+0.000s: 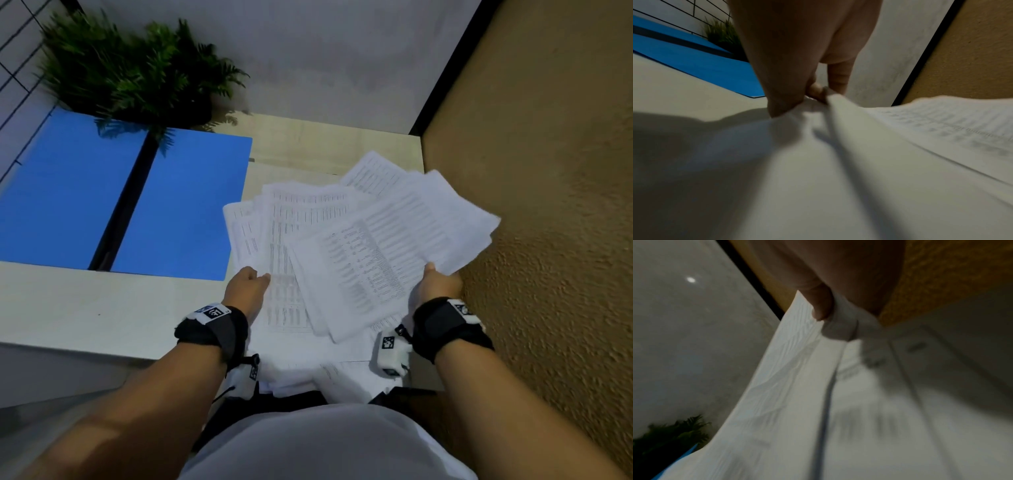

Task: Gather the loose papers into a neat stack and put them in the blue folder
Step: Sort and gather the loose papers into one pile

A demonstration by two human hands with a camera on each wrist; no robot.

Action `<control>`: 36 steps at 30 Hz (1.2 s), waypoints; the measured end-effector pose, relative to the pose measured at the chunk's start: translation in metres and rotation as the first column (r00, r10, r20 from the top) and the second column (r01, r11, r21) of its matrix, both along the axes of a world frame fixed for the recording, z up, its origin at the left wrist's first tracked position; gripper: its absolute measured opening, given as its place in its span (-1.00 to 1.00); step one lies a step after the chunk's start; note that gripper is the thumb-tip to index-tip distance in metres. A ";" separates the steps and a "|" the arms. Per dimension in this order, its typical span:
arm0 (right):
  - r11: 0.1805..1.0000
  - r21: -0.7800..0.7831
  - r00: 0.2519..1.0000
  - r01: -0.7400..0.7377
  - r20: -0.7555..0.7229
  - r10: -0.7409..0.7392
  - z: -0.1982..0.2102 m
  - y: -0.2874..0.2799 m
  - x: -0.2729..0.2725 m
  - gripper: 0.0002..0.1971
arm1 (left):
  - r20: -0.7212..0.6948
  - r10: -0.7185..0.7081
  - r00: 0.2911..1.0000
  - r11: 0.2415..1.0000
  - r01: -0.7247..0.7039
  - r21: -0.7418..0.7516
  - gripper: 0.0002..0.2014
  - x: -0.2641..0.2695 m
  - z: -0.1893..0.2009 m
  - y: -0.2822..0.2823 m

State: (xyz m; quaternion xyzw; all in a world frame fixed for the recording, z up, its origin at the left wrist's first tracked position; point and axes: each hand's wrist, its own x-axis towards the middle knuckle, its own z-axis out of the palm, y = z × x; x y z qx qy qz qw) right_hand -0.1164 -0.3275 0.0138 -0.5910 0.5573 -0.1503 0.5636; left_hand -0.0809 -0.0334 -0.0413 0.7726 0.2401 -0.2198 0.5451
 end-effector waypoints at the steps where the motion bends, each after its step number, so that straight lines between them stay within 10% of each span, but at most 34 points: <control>1: 0.997 -0.050 0.998 -0.056 -0.031 0.054 0.006 -0.007 0.003 -0.62 | -0.018 0.004 1.000 0.999 -0.005 -0.053 -0.57 -0.002 -0.002 0.002; 4: 0.923 -0.103 0.912 -0.371 -0.227 0.341 0.020 -0.025 0.016 -0.61 | -0.048 -0.031 0.998 0.991 0.025 -0.128 -0.51 -0.007 -0.005 0.004; 8: 0.663 -0.011 0.598 -0.748 -0.444 0.667 0.021 -0.015 0.028 -0.63 | -0.037 -0.098 0.994 0.993 0.095 -0.072 -0.51 -0.013 -0.009 0.010; 16: 0.518 0.206 0.410 -0.830 -0.405 0.817 0.002 0.027 0.026 -0.52 | 0.029 -0.239 0.970 0.970 0.240 -0.024 -0.59 -0.021 0.000 0.011; 23: 0.853 -0.026 0.836 -0.521 -0.215 0.504 -0.002 0.011 0.032 -0.56 | 0.157 -0.178 0.971 0.977 0.193 -0.087 -0.87 -0.019 -0.005 0.006; 32: 0.883 0.003 0.883 -0.469 -0.033 0.469 -0.023 0.036 0.029 -0.73 | 0.051 -0.127 0.991 0.977 0.134 -0.164 -0.52 -0.006 -0.008 0.010; 36: 0.913 -0.019 0.913 -0.407 -0.031 0.407 -0.021 0.021 0.032 -0.61 | -0.008 -0.178 0.984 0.980 0.176 -0.091 -0.83 -0.008 -0.006 0.010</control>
